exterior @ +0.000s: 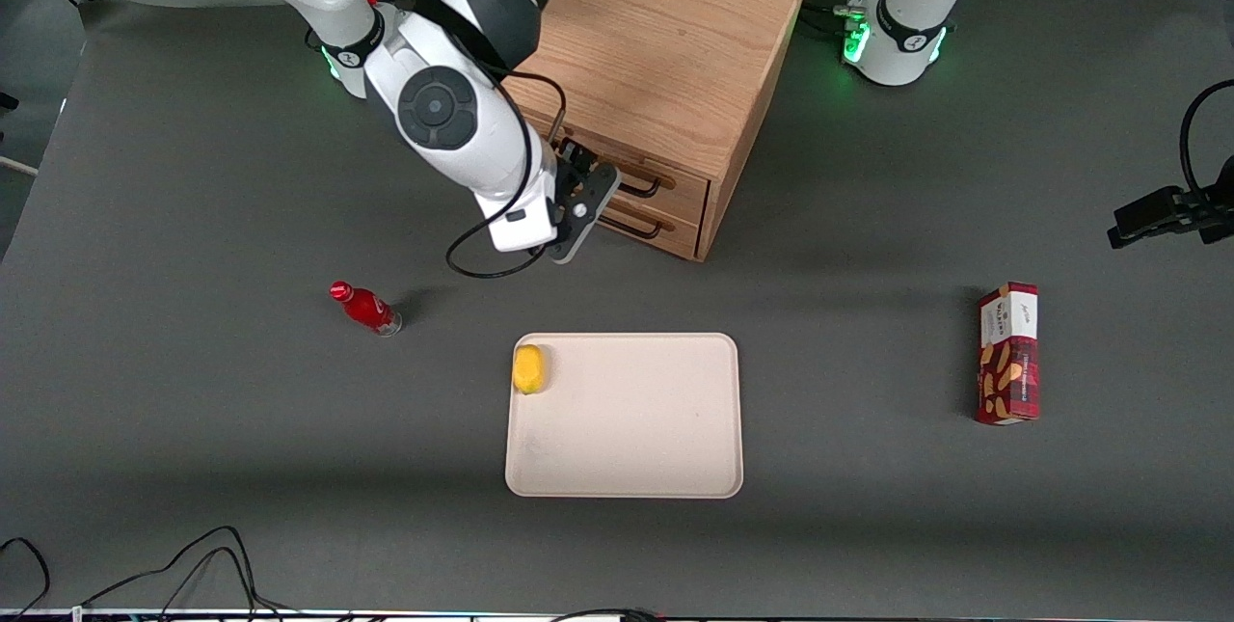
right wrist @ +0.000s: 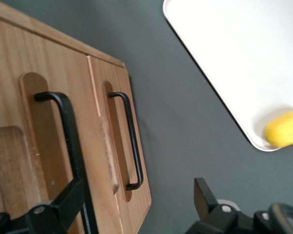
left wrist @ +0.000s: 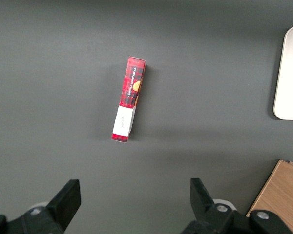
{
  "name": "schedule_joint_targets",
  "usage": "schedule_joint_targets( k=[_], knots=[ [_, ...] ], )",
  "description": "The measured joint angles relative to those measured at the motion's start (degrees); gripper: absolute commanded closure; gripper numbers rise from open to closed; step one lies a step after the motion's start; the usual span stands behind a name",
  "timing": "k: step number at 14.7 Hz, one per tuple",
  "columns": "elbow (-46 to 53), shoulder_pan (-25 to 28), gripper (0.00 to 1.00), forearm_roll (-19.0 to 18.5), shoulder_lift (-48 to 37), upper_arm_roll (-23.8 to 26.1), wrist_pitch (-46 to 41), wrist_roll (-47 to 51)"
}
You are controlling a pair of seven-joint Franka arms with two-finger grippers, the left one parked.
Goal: Open upper drawer
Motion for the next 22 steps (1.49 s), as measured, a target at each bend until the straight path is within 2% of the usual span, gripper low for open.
schedule_joint_targets(
  k=[22],
  knots=[
    [-1.28,0.90,0.00,-0.27,0.57,1.00,-1.86,-1.25]
  ],
)
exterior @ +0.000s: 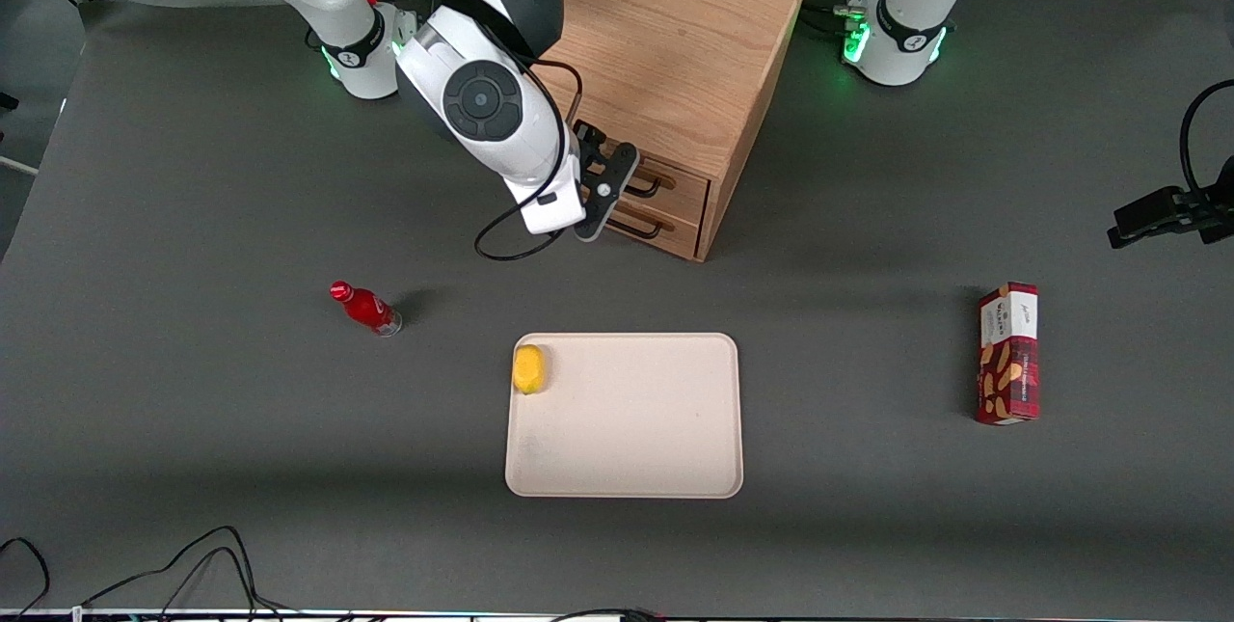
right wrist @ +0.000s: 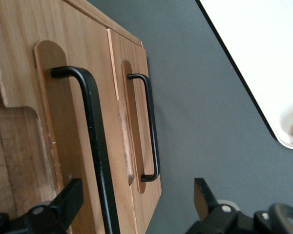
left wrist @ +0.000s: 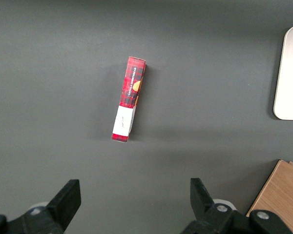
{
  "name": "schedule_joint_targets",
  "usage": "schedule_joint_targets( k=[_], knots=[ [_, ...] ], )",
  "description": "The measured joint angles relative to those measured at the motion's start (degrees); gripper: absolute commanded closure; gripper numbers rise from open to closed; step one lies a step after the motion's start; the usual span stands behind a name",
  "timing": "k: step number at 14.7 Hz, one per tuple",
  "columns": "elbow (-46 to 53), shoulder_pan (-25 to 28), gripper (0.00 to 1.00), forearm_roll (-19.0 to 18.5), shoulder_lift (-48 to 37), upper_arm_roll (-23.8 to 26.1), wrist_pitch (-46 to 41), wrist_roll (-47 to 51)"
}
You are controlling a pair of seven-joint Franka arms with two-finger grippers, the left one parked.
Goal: Open upper drawer
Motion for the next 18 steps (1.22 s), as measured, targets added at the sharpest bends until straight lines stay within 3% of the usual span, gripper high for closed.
schedule_joint_targets(
  k=[18],
  knots=[
    [0.08,-0.01,0.00,-0.74,2.53,-0.08,2.87,-0.15]
  ],
)
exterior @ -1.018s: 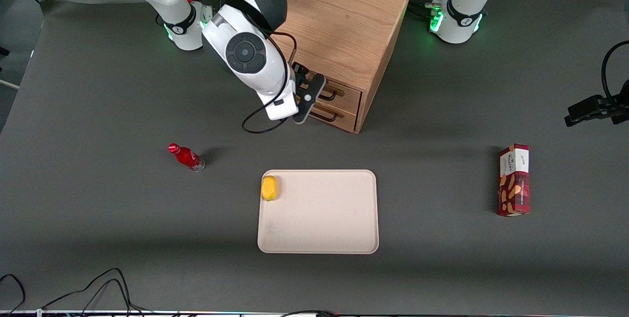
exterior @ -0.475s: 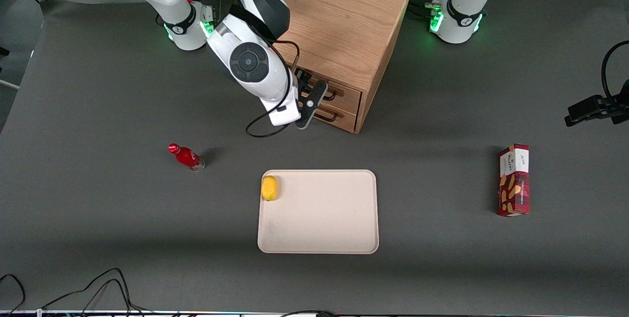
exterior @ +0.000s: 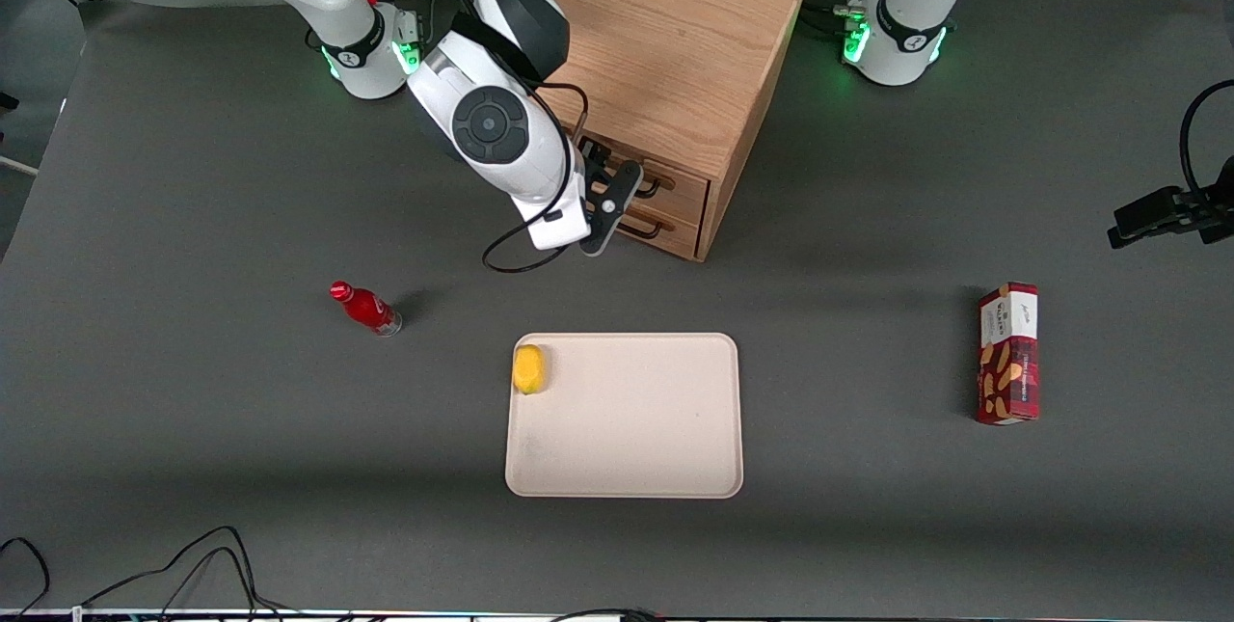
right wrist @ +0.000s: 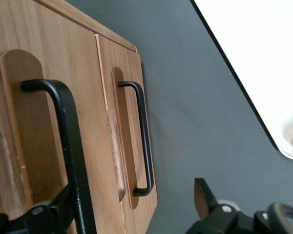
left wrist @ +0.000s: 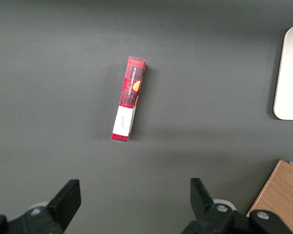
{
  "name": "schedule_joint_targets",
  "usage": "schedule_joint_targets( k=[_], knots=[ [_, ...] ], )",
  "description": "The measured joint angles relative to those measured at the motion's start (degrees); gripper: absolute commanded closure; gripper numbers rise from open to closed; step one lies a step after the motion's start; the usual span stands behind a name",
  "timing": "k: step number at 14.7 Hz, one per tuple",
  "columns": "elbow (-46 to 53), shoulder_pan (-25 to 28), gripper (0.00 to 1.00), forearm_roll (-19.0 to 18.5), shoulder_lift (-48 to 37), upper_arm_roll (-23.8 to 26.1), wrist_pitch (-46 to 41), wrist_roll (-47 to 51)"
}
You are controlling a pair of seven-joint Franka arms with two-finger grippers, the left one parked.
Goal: Open upper drawer
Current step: 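Pull the upper drawer outward from the cabinet with the right gripper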
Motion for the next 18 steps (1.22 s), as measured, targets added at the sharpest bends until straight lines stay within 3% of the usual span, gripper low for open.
schedule_joint_targets(
  k=[6,18],
  knots=[
    [2.78,-1.08,0.00,-2.70,2.37,-1.06,0.69,-0.02],
    [8.68,-2.08,0.00,-3.60,5.93,-3.69,0.81,-1.54]
  ],
)
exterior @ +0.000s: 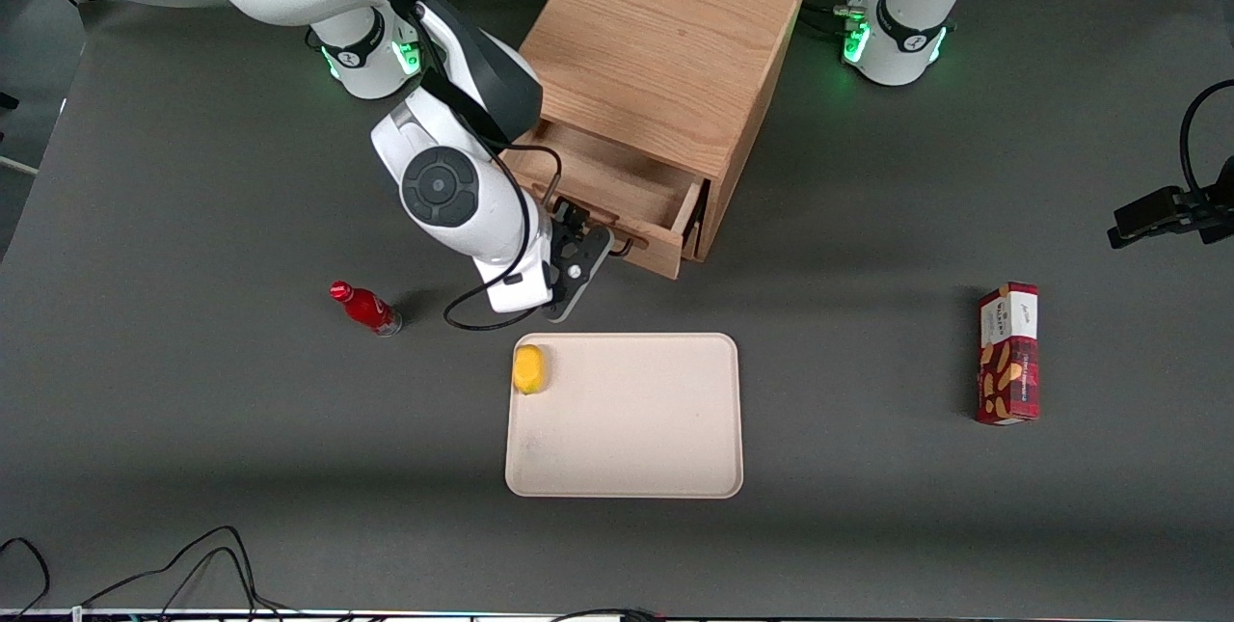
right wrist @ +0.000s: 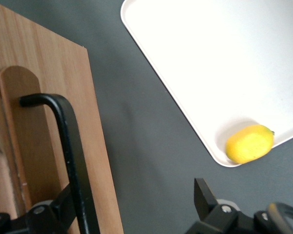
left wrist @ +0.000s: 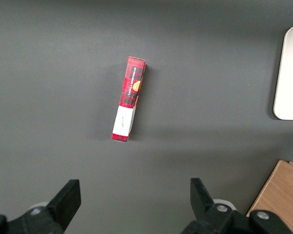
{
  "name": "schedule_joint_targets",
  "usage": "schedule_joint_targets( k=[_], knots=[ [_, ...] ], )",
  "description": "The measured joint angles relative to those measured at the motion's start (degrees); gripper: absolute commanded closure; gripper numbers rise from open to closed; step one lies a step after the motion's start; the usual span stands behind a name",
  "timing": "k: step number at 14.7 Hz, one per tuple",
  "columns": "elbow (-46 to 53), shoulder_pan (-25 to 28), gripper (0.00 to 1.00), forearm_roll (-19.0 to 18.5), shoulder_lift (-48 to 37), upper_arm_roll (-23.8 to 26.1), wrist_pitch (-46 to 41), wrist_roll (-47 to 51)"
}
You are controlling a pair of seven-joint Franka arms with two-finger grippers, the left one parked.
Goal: Open upper drawer
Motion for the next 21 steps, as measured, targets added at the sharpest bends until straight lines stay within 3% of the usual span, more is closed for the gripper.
schedule_joint_targets(
  k=[21],
  knots=[
    [5.11,-2.01,0.00,-1.75,4.33,-0.83,-0.44,-1.31]
  ],
)
